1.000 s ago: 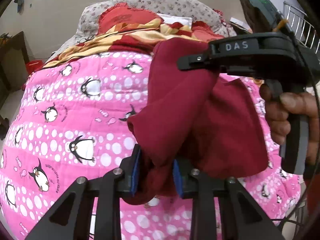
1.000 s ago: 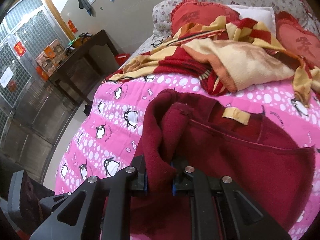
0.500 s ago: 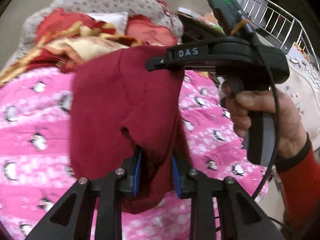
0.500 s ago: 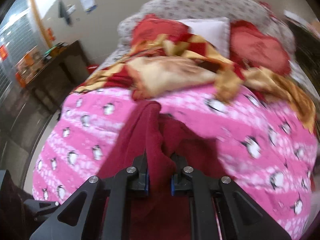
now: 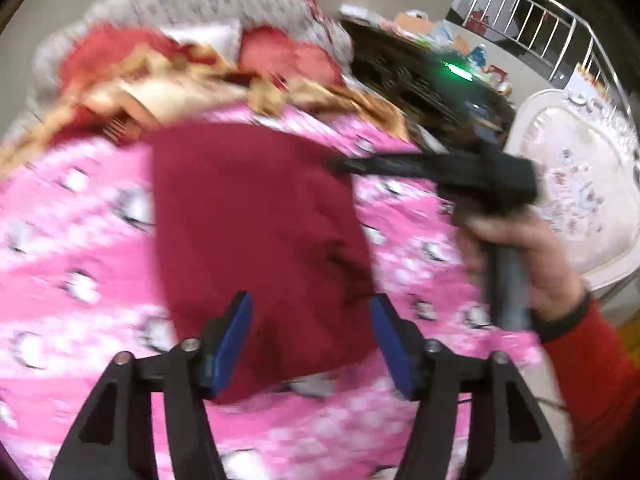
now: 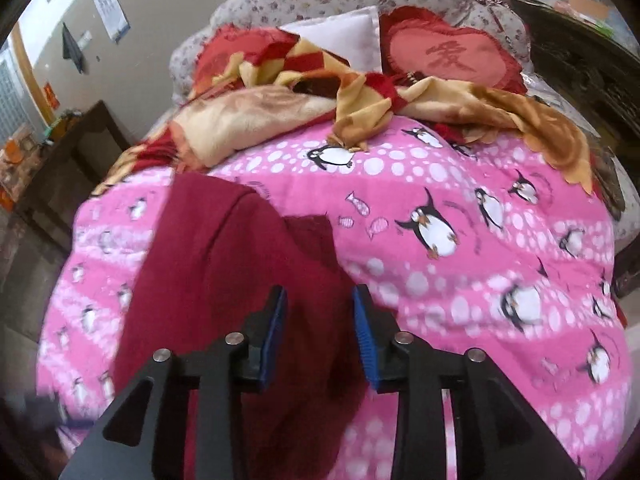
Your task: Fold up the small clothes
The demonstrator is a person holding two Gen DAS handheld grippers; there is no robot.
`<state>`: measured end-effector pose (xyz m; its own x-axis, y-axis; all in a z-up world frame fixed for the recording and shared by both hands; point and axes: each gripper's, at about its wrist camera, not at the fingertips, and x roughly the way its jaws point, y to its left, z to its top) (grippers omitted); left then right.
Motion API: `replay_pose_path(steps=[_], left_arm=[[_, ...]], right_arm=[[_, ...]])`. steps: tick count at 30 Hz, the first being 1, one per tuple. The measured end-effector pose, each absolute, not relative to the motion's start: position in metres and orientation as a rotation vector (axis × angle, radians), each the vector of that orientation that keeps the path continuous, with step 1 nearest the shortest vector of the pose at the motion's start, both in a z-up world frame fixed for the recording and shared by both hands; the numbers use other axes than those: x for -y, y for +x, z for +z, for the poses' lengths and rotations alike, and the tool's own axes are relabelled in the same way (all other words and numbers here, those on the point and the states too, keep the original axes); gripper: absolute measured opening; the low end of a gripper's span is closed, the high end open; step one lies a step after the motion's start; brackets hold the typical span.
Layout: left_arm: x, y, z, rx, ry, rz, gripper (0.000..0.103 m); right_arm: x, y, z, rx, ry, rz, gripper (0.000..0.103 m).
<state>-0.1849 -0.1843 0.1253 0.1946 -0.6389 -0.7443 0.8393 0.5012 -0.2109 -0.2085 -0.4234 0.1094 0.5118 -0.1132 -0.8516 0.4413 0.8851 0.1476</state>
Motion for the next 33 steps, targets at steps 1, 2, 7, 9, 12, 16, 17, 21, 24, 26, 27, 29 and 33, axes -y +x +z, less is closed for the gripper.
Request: replay_pose_path(steps=[1,2,7,9,12,16,17,21,24,26,27,29,33], left_arm=[[0.180,-0.182,0.126,-0.865,0.289,-1.022,0.068],[0.177,-0.178,0.125,-0.841,0.322,-0.981,0.068],[0.177,-0.162,0.102,-0.869,0.351,-0.901,0.068],[0.182,-0.162,0.092,-0.877,0.358,-0.893,0.068],[0.182,-0.165,0.078,-0.910,0.369,-0.888,0.068],[0.187,-0.162,0.054,-0.971,0.333,-0.901,0.069],[0.188,-0.162,0.051,-0.979,0.328,-0.895,0.069],[0.190,-0.164,0.058,-0.968,0.341,-0.884,0.069],[0.192,-0.165,0.065,-0.936,0.366,-0.867,0.069],[0.194,-0.164,0.065,-0.936,0.371,-0.862,0.069],[0.194,-0.164,0.064,-0.939,0.369,-0.860,0.069],[0.194,-0.164,0.063,-0.942,0.365,-0.856,0.069],[0.194,-0.163,0.062,-0.948,0.357,-0.850,0.069]], right_arm=[[0.418,-0.219,0.116,-0.970,0.396,-0.318,0.052],[0.414,-0.224,0.119,-0.966,0.413,-0.306,0.059],[0.383,-0.240,0.108,-1.000,0.531,-0.212,0.070],[0.375,-0.237,0.096,-1.025,0.533,-0.185,0.056],[0.370,-0.241,0.091,-1.053,0.415,-0.235,0.024],[0.388,-0.258,0.082,-1.064,0.395,-0.283,0.024],[0.393,-0.259,0.074,-1.079,0.397,-0.303,0.024],[0.402,-0.263,0.068,-1.064,0.462,-0.310,0.025],[0.394,-0.268,0.089,-1.020,0.431,-0.335,0.037],[0.384,-0.273,0.105,-0.989,0.447,-0.325,0.044],[0.379,-0.275,0.110,-0.980,0.455,-0.308,0.046],[0.363,-0.278,0.119,-0.968,0.461,-0.244,0.050],[0.338,-0.279,0.111,-1.012,0.445,-0.163,0.052]])
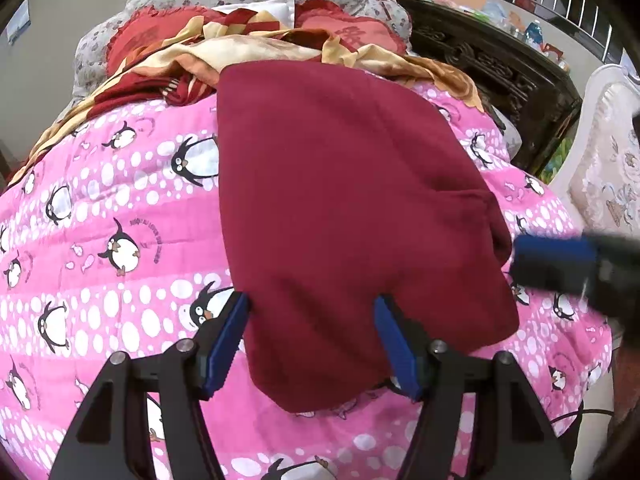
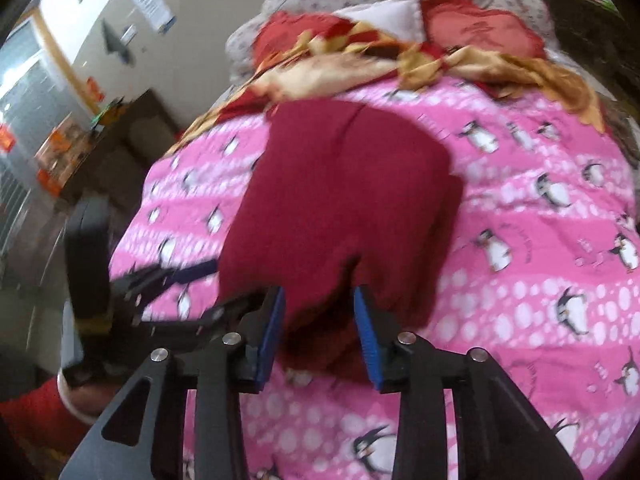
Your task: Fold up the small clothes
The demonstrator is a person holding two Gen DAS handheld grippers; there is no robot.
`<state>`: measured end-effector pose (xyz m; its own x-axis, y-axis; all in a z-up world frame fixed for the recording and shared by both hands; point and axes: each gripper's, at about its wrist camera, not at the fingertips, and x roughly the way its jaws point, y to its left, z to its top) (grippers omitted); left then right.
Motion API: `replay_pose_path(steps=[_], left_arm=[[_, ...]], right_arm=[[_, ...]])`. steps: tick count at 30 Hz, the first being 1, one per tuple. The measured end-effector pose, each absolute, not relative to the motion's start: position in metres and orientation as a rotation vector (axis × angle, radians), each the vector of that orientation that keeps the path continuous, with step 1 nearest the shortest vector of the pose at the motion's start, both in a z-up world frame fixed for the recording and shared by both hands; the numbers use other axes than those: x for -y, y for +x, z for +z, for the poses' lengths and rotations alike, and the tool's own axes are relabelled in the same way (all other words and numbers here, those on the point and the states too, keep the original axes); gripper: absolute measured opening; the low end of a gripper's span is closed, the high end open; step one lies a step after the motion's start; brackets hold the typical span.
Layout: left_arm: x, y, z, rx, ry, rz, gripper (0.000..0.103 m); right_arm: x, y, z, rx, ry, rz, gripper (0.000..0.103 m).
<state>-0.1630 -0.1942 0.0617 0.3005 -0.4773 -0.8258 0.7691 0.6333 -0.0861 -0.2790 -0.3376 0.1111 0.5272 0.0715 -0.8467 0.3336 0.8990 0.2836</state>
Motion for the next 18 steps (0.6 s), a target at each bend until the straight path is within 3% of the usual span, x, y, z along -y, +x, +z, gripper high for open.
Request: replay_pose_path(steps=[5,8,11,18], left_arm=[[0.195,-0.164,0.062,-0.947,0.369,-0.845,0.069],[0.193,-0.166,0.064,-0.949,0.365,-0.859,0.070],[0.191,-0.168,0.066,-0.935,0.363,-0.858,0.078],[0.188,-0.164,0.060,-0.956,0.365,-0.836,0.078]], right_arm=[[0.329,-0.276,0.078,-1.056,0.486,-0.123,0.056],[0.337,-0.280,0.072,-1.040,0.524,-0.129,0.024],[0.333,-0.290,0.080,-1.018,0.481,-0.141,0.023],[0.337,-0.301,0.051,-1.092,0.499,-0.184,0.023]])
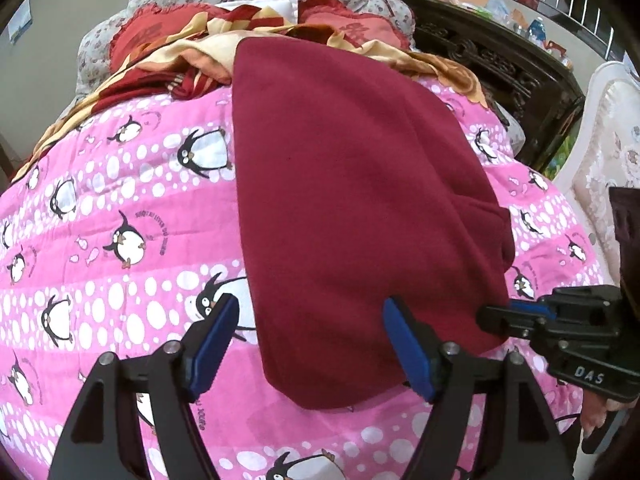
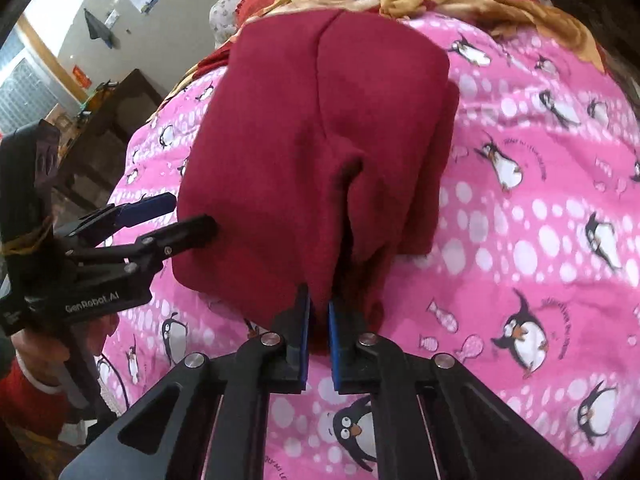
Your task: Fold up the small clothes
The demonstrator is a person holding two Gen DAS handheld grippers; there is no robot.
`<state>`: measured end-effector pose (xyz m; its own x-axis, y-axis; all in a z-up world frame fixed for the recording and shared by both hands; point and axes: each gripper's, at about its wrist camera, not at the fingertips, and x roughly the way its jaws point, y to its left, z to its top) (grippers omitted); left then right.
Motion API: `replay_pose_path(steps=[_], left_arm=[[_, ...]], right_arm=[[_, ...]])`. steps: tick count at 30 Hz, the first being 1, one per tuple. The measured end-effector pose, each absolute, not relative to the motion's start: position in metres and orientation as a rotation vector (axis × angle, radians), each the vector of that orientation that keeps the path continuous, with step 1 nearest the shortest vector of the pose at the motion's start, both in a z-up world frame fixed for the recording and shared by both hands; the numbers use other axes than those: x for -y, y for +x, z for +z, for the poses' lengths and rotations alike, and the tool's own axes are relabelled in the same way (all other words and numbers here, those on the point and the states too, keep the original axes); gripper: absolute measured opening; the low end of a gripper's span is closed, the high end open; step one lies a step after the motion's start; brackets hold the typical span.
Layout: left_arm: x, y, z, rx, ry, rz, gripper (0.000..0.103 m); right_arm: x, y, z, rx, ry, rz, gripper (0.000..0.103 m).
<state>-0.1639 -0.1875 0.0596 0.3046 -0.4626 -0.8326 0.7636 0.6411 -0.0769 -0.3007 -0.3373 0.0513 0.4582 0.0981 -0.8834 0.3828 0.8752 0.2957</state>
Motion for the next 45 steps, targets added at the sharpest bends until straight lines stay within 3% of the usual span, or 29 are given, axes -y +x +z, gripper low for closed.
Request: replay_pose_path(steps=[2,4,6,8,12,19,32,36,41,43,45], left_arm=[[0.185,-0.162,0.062,-0.949,0.361,-0.834,0.078],[0.184,-0.159,0.065,-0.938,0.357,-0.834,0.078],[0.183,-0.156,0.068,-0.934,0.347,-0.831,0.078],[0.183,-0.149,0.069,-0.940,0.326,-0.828,0.078],[0.186,-0.138,0.069,-0.968,0.272,-0.832,0.078],[0.196,-0.120,0.070,-0.989,0.213,-0.850,0.082],[0.222,-0.077,0.043,-1.097,0.093,-0.879,0.093],[0.229,-0.074,0.034,-1.115,0.072,-0.895,0.094],[0.232,-0.078,0.035,-1.111,0.059,-0.922,0.074],[0.225,-0.079,0.042,-1.118,0.046,-0.927,0.058],[0.217,-0.081,0.054,-1.125,0.031,-0.943,0.049]], right_arm=[[0.335,-0.301,0.060,-1.076,0.480,-0.171,0.023],[0.335,-0.302,0.070,-1.053,0.465,-0.174,0.031],[0.339,-0.307,0.085,-1.003,0.487,-0.184,0.046],[0.346,-0.310,0.096,-0.949,0.512,-0.202,0.050],[0.373,-0.304,0.106,-0.881,0.520,-0.338,0.077],[0.416,-0.264,0.061,-0.931,0.672,-0.344,0.083],[0.429,-0.245,0.040,-0.900,0.691,-0.292,0.085],[0.423,-0.243,0.038,-0.877,0.670,-0.278,0.077],[0.413,-0.243,0.047,-0.854,0.602,-0.267,0.051],[0.409,-0.243,0.054,-0.853,0.583,-0.264,0.048],[0.403,-0.243,0.065,-0.838,0.585,-0.252,0.046]])
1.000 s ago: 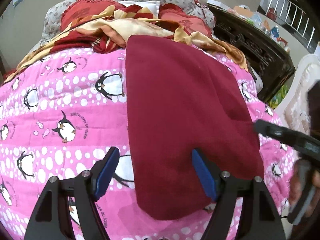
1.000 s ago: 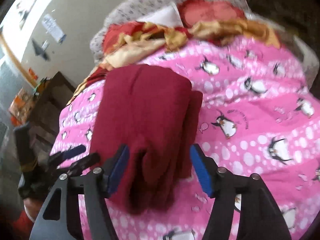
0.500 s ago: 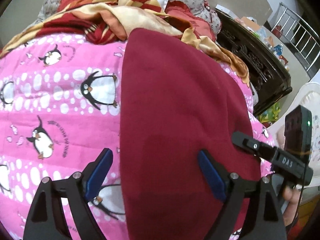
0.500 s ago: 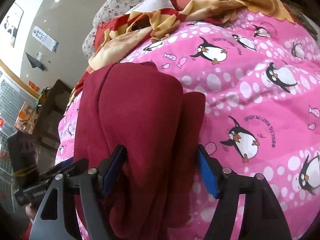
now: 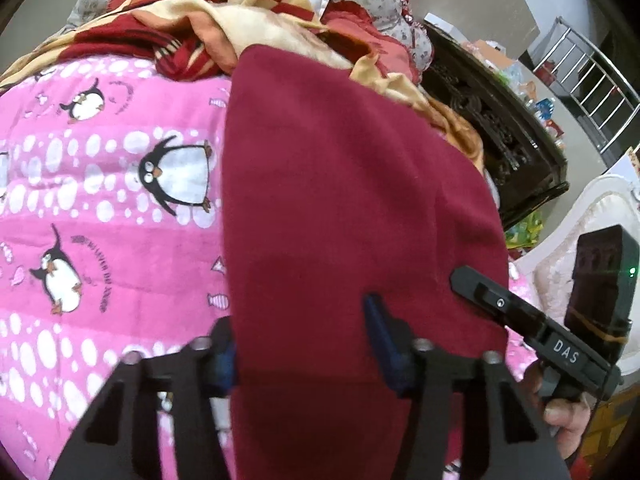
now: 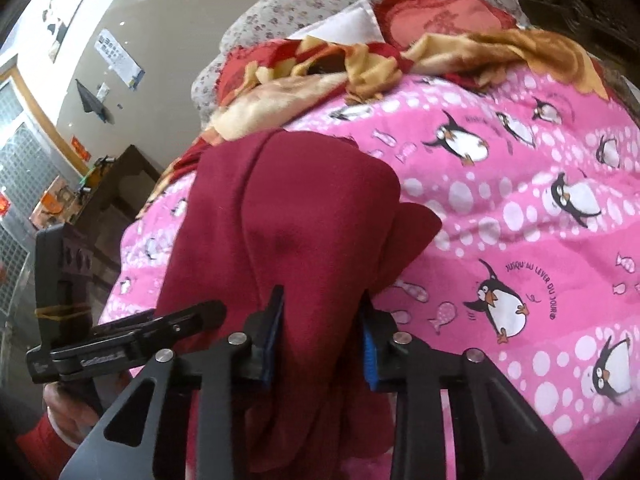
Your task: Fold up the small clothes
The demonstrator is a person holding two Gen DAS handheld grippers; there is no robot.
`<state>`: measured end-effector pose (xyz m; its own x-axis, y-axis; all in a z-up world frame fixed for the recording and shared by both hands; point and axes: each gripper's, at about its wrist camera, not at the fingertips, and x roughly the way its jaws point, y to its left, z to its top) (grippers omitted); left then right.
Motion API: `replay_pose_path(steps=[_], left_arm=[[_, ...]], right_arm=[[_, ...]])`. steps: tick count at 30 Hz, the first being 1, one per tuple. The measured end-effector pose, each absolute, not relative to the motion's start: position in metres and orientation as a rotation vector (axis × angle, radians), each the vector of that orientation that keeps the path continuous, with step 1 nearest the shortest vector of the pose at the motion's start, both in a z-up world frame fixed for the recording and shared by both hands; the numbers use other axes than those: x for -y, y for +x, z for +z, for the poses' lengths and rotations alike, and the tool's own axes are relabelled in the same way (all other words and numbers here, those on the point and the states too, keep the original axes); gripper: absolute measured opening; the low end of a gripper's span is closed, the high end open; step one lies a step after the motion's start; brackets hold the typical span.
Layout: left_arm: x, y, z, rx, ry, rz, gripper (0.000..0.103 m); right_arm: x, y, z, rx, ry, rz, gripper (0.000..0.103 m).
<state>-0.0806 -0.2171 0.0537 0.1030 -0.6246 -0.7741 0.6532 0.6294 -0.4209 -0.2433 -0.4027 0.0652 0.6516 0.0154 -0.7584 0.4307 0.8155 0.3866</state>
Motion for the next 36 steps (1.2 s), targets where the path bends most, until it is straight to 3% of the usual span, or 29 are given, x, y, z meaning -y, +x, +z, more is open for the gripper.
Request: replay_pose_path(steps=[9,14,18,25,29,33,36], left_arm=[[0.153,-0.103,0.096,-1.126,0.052,-0.917,0.047],[0.138,-0.110,0.071,-1.196,0.120,-0.845,0.049],[0.133,-0.108,0.045,-1.201,0.129,-0.780,0.064],[0.121,-0.124,0.065,-1.069,0.177,-0.706,0.071],[0.113,-0.128,0.069,-1.025,0.185,-0.691,0.077],[0.109,-0.135,0.071,-0.983,0.203,-0.656,0.077],[0.107,-0.143,0.077,-0.944,0.205,-0.639,0.077]], right_arm=[[0.363,-0.249,0.105,-0.821,0.633,-0.124,0.046],[0.336,-0.246,0.083,-0.927,0.589,-0.133,0.050],[0.330,-0.246,0.055,-1.024,0.507,-0.224,0.053],[0.302,-0.268,0.119,-0.911,0.391,-0.158,0.053],[0.264,-0.265,0.124,-0.920,0.294,-0.061,0.046],[0.255,-0.269,0.079,-1.061,0.199,-0.150,0.038],[0.262,-0.282,0.065,-1.070,0.212,-0.194,0.038]])
